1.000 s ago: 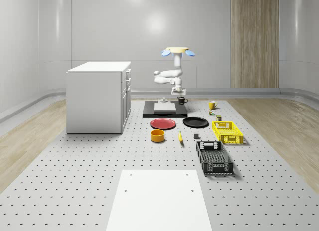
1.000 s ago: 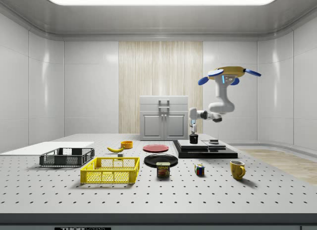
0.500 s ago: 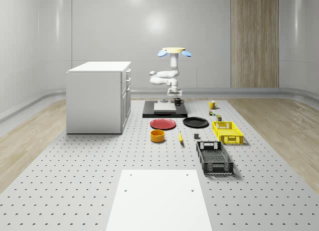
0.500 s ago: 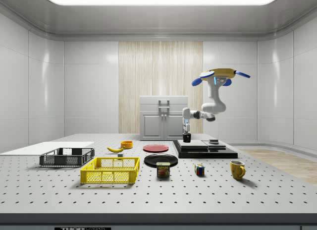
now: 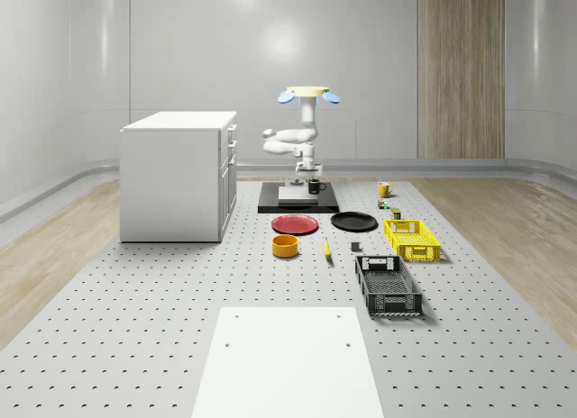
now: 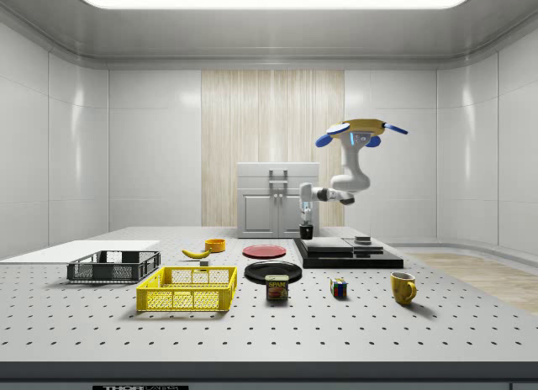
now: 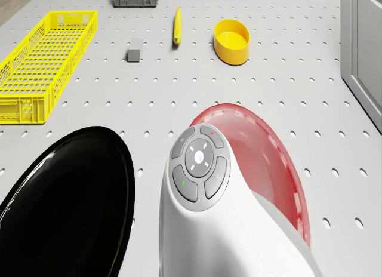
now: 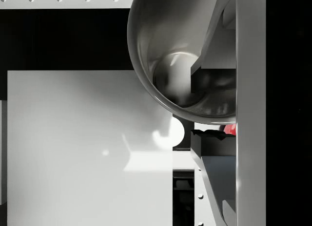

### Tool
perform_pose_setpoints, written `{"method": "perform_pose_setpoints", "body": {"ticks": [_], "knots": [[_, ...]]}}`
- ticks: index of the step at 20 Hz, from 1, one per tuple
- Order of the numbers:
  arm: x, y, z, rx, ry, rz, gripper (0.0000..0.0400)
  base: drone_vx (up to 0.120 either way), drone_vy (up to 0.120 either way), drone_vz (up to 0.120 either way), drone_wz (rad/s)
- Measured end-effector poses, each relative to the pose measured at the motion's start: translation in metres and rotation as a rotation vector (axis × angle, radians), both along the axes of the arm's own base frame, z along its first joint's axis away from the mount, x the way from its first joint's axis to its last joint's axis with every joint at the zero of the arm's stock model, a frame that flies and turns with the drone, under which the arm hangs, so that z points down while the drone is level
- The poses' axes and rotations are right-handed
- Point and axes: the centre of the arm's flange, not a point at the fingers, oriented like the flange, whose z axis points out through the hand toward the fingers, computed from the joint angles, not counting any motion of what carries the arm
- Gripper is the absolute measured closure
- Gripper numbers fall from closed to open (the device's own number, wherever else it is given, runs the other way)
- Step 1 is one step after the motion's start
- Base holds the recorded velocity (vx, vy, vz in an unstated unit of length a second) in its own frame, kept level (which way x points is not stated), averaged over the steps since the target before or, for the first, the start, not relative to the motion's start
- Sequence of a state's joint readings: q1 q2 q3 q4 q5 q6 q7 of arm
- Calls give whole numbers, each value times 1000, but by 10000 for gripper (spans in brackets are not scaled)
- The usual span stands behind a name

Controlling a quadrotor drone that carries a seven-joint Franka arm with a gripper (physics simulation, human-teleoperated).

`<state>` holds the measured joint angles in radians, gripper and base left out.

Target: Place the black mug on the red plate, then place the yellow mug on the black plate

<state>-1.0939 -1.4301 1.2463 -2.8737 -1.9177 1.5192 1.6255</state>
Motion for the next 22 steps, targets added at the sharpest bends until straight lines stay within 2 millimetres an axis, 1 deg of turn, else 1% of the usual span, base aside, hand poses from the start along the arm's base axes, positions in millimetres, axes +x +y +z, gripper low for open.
{"method": "perform_pose_setpoints", "body": {"ticks": [4,10,15,22], "knots": [[0,0,0,0,0,0,290,120,-110,0,0],[0,0,0,0,0,0,290,120,0,0,0],[0,0,0,0,0,0,290,120,-120,0,0],[0,0,0,0,0,0,290,120,0,0,0]]}}
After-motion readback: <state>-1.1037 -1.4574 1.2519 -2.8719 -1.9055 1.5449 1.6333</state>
